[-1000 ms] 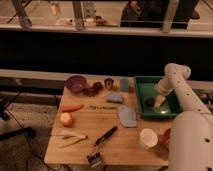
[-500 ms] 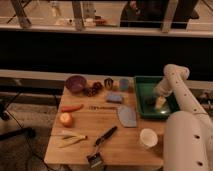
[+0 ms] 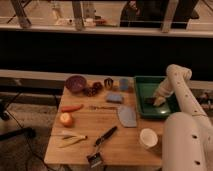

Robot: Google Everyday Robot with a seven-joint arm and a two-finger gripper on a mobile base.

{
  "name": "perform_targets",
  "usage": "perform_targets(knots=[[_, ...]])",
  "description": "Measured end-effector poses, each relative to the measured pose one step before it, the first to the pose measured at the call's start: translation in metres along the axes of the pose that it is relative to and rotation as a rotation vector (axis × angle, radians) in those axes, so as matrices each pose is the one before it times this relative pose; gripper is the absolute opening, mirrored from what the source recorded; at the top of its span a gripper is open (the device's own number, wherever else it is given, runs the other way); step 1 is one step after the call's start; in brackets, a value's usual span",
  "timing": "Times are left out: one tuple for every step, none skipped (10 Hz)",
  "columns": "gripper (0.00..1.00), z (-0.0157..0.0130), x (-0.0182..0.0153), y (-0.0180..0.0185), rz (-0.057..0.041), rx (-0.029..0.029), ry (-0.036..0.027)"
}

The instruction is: Wipe tray with eraser

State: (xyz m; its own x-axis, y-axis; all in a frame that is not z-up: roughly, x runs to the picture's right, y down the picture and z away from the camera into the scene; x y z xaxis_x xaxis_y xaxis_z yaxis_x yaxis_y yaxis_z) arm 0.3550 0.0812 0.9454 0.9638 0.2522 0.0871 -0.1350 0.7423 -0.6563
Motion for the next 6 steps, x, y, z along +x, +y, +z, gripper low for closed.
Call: perform_targets(knots=[[0.1, -0.0008, -0.00133, -0.00019, -0.00105, 0.00089, -0.00467], [0.02, -0.00232, -0.00234, 0.0018, -0.00281, -0.00116, -0.00855], [0.0, -0.00696, -0.0027, 0.00126, 0.00081, 0.00518, -0.0074], [0.0, -0.00858, -0.00397, 0.00376, 0.00135, 0.00312, -0.00723], [0.0, -0.00661, -0.00406, 0.00427, 0.00047, 0.00063, -0.00456], [0.0, -0.00163, -0.00123, 0.0042, 0.00176, -0.00253, -0.00283]])
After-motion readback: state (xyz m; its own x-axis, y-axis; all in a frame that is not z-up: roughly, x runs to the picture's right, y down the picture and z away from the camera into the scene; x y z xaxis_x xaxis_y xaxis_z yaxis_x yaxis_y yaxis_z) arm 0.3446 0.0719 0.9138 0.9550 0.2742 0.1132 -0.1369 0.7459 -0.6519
